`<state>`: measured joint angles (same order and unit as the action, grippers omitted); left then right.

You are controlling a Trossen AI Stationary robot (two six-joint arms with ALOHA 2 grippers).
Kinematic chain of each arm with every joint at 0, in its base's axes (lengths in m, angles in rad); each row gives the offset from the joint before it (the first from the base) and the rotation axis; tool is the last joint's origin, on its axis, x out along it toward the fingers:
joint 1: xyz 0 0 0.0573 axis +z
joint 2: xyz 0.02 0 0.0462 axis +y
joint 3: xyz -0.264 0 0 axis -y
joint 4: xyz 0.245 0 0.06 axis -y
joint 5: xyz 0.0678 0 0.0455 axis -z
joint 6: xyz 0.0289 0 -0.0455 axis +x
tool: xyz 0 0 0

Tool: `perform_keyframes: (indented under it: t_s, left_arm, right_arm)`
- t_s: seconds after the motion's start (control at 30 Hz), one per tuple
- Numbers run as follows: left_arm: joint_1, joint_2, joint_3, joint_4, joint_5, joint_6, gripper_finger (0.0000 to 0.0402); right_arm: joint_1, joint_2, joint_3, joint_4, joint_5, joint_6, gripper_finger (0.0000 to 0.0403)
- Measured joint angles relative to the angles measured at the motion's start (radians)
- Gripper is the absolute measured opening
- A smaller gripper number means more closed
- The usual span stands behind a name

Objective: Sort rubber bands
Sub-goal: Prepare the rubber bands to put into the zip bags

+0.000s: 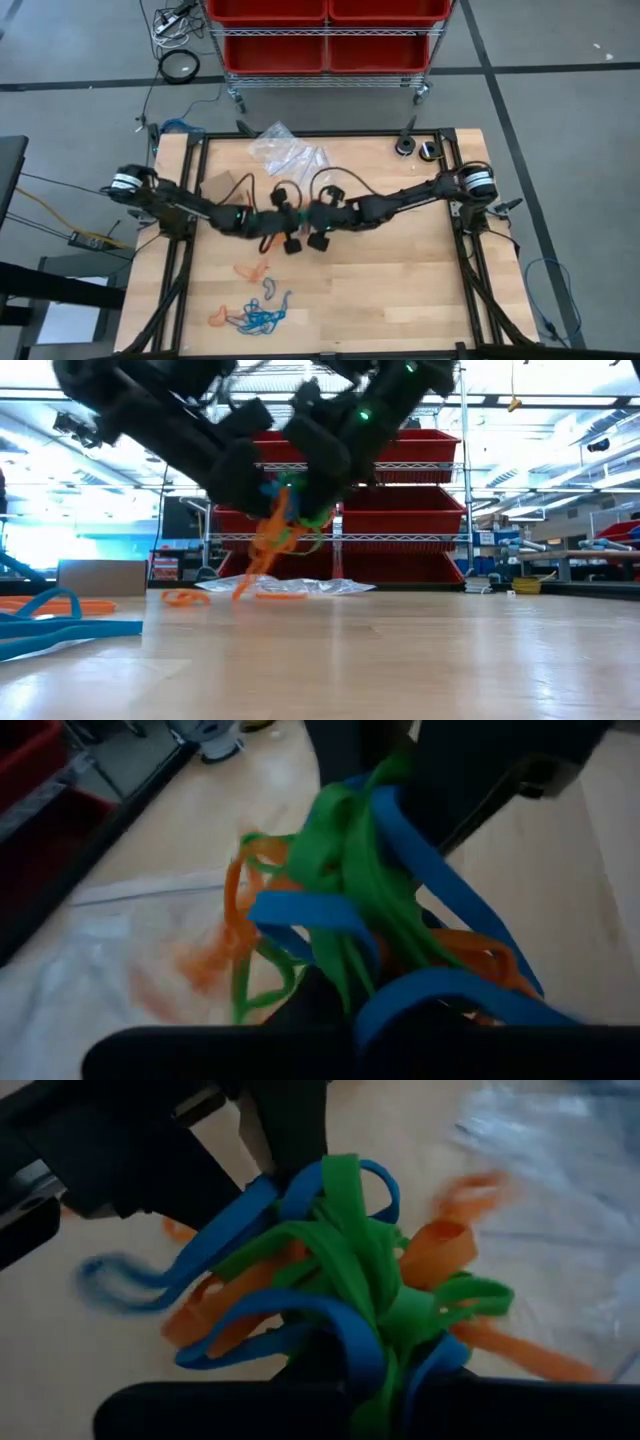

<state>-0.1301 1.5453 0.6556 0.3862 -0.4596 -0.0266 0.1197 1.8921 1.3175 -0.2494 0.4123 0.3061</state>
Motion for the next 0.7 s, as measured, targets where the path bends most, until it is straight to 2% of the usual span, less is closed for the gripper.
perform_keyframes:
  t_s: [0.13,0.33,0.43,0.53,0.7]
  left_arm:
    - [0.056,0.04,0.0,0.07,0.165,-0.011,0.0021]
    - [0.029,0.103,0.008,0.126,0.373,-0.042,0.003]
    - [-0.002,0.13,0.014,0.139,0.398,-0.06,0.003]
    - [-0.022,0.16,0.032,0.122,0.398,-0.06,0.0032]
    - [-0.029,0.18,0.07,0.052,0.342,-0.058,0.0054]
  right_arm:
    - [-0.014,-0.06,-0.118,0.066,-0.075,0.089,0.0004]
    - [0.046,-0.085,-0.218,0.124,-0.176,0.151,0.0004]
    - [0.069,-0.075,-0.218,0.123,-0.194,0.167,0.0004]
    - [0.084,-0.07,-0.219,0.118,-0.156,0.165,0.0004]
    - [0.083,-0.065,-0.22,0.101,-0.109,0.15,0.0023]
